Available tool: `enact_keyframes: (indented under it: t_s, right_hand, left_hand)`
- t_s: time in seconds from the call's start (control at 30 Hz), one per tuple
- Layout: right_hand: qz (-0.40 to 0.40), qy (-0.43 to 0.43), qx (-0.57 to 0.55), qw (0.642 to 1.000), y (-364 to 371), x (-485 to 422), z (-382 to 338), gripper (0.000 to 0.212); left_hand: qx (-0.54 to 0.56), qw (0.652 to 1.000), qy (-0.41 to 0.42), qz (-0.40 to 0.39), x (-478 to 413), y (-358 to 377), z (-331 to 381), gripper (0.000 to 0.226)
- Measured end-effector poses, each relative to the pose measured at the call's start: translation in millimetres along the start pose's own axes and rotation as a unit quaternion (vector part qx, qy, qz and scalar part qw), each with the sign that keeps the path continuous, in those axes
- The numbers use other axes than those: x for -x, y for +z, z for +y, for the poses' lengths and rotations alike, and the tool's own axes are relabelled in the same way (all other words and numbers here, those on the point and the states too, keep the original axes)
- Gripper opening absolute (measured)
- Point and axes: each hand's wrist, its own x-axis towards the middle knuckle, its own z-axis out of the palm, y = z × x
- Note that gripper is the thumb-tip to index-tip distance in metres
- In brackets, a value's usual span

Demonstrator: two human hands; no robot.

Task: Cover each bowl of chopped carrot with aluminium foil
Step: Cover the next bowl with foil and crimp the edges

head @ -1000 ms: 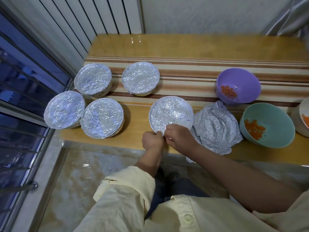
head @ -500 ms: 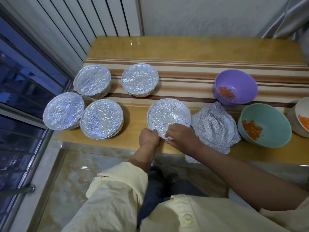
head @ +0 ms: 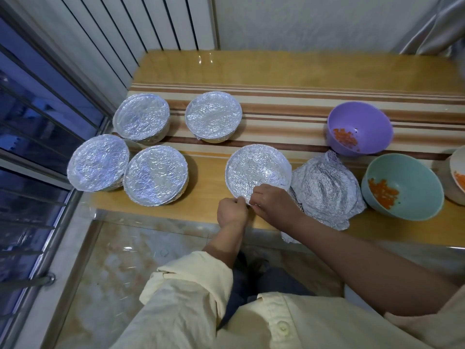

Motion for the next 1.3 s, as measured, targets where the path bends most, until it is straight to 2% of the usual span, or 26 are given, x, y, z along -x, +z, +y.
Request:
enact_keyframes:
  t_s: [0.1,0.3,0.5,0.57,0.67,0.8,0.87,1.07,1.2,1.3]
  right_hand:
    - [-0.002,0.008,-0.009,1.0,1.0,1.3,0.1,0.016]
    - [0.008,0.019,-0.028,0.999,1.9,0.1,-3.3,0.011]
    - [0.001,0.019,-0.032,0.999,-2.2,-0.9,-0.5,0.026]
    - [-0.003,0.021,-0.022,1.0,-3.5,2.1,2.5,0.029]
    - [-0.002,0.018,-0.01,1.0,-2.1,3.8,2.8,0.022]
    - [0.007,0.018,-0.011,1.0,0.0,1.5,0.5,0.02]
    - [0.005,0.014,-0.012,1.0,-0.1,1.7,-0.5,0.019]
    - [0.002,0.016,-0.027,1.0,-1.8,-2.7,-0.8,0.019]
    - [0.001,0.016,-0.036,0.999,-2.5,-1.9,-0.4,0.019]
    - [0.003,0.016,-0.041,0.999,-2.7,-2.5,0.0,0.018]
  left_hand:
    - [-0.006,1.0,0.005,-0.006,21.8,-10.0,13.3,0.053]
    - [-0.032,0.999,0.007,0.018,21.9,-13.7,14.8,0.035]
    - [-0.033,0.999,0.032,-0.002,11.7,-23.2,16.6,0.043]
    - [-0.005,0.999,0.044,-0.01,5.0,-24.6,13.1,0.045]
    - [0.032,0.999,0.033,-0.009,5.2,-26.3,6.6,0.044]
    - [0.053,0.993,0.018,0.102,23.4,-26.9,9.9,0.023]
    - [0.069,0.989,0.014,0.13,28.9,-21.9,10.2,0.017]
    - [0.174,0.976,-0.045,0.119,25.3,-11.4,14.3,0.016]
    - [0.194,0.975,-0.058,0.092,14.6,-5.8,9.8,0.022]
    - [0.213,0.971,-0.06,0.093,7.5,-3.0,7.2,0.009]
